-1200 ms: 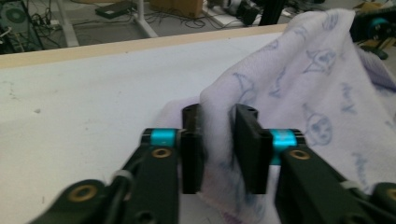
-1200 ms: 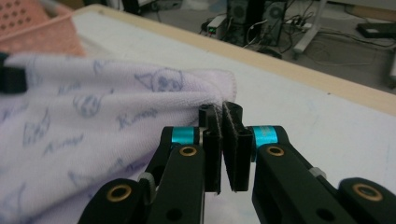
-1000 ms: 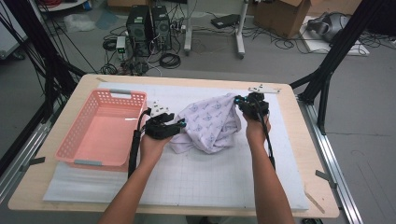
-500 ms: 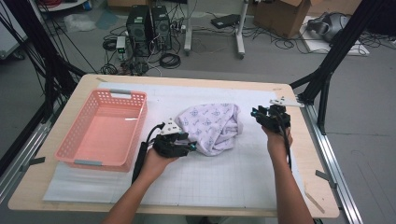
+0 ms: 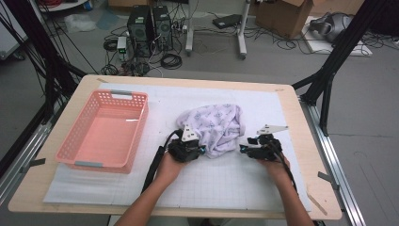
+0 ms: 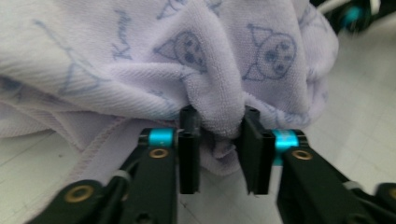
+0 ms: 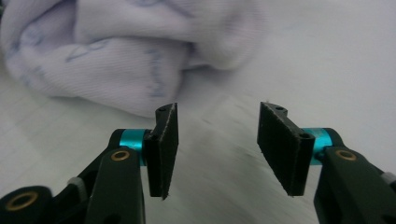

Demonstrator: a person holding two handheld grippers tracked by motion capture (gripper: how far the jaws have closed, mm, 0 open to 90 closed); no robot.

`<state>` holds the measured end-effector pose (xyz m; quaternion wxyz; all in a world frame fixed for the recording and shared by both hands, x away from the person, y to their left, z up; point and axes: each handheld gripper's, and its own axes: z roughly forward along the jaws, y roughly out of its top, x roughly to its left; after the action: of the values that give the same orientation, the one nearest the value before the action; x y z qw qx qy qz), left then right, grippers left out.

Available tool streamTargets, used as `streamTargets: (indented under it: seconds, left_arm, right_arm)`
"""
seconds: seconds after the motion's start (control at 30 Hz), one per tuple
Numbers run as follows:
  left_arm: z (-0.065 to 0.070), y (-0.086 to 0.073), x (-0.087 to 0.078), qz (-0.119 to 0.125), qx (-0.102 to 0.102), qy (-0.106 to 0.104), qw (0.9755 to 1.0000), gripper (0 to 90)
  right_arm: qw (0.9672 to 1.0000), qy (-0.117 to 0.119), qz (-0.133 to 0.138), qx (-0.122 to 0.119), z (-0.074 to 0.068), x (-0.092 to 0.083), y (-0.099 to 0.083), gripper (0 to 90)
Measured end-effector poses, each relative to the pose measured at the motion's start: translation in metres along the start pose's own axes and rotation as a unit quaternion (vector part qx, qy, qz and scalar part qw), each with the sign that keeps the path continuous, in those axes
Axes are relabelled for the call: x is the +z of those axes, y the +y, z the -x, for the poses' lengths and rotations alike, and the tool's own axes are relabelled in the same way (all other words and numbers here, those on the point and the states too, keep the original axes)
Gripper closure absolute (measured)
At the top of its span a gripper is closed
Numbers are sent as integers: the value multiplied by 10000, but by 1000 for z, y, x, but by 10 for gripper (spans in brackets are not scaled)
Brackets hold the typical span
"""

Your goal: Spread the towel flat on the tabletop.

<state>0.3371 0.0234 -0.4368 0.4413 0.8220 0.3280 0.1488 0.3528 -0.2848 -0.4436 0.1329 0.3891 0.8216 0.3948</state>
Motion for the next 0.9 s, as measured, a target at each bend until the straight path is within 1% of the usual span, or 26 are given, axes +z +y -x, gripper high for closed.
streamTargets:
  seconds: [0.03,0.07,0.1,0.13,0.17,0.2,0.23,0.27,0.3,0.33,0.37,0.4,0.43,0.47,0.5,0.57,0.63,0.67,0.7,0.73,0.77,0.8,0.9]
  left_arm:
    - [-3,1,-4,195,-142,-66,9997,759]
    - [-3,1,-4,195,-142,-66,9997,770]
    - [-4,2,-7,313,-217,-83,9992,770]
    - [-5,4,-11,434,-268,-88,9987,781]
    - [-7,5,-15,596,-327,-92,9976,784]
    - [-8,6,-19,729,-387,-95,9965,785]
    - [-11,9,-26,933,-478,-77,9945,786]
    - [-12,10,-30,1006,-509,-75,9936,786]
    - [-12,10,-30,1006,-509,-75,9936,786]
    - [-15,13,-37,1121,-571,-47,9920,786]
    - [-17,14,-40,1198,-592,-19,9910,786]
    - [-17,14,-40,1198,-592,-19,9910,786]
    - [-20,16,-47,1317,-648,-21,9892,786]
    - [-21,17,-51,1330,-651,-12,9890,786]
    - [-22,17,-53,1376,-677,-8,9882,786]
    - [-22,17,-55,1375,-646,0,9884,786]
    - [-22,17,-58,1374,-675,-42,9882,785]
    - [-22,17,-59,1356,-658,-58,9886,785]
    - [-21,17,-59,1339,-645,-75,9889,785]
    - [-17,17,-58,1304,-585,-137,9896,786]
    - [-17,17,-58,1304,-585,-137,9896,785]
    - [-15,18,-57,1299,-573,-173,9897,785]
    - [-7,19,-55,1285,-515,-341,9898,784]
  right_arm:
    - [10000,14,32,-76,-6,6,3,450]
    - [10000,14,32,-76,-6,6,3,450]
    - [9999,-16,44,-137,-11,11,5,452]
    - [9999,-2,40,-159,-16,21,10,471]
    - [9999,-2,69,-113,-18,26,11,487]
    - [9998,-58,71,-164,-20,28,13,524]
    - [9998,28,100,-163,-21,29,14,649]
    - [9996,203,110,-160,-21,31,14,721]
    - [9994,238,115,-204,-23,31,15,779]
    - [9992,336,112,-191,-25,31,15,799]
    - [9988,446,133,-166,-25,30,15,815]
    - [9983,545,125,-144,-26,28,15,824]
    - [9978,638,123,-138,-26,26,15,827]
    - [9972,705,153,-181,-27,21,14,829]
    - [9966,779,176,-220,-29,16,13,830]
    - [9948,942,249,-298,-31,3,11,830]
    - [9933,1061,299,-344,-34,-13,6,830]
    - [9933,1061,299,-344,-34,-13,6,830]
    - [9916,1191,376,-336,-36,-30,0,831]
    - [9913,1196,430,-355,-36,-38,-3,831]
    - [9913,1196,430,-355,-36,-38,-3,831]
    - [9901,1268,490,-359,-37,-52,-9,832]
    - [9884,1411,393,-406,-41,-70,-19,834]
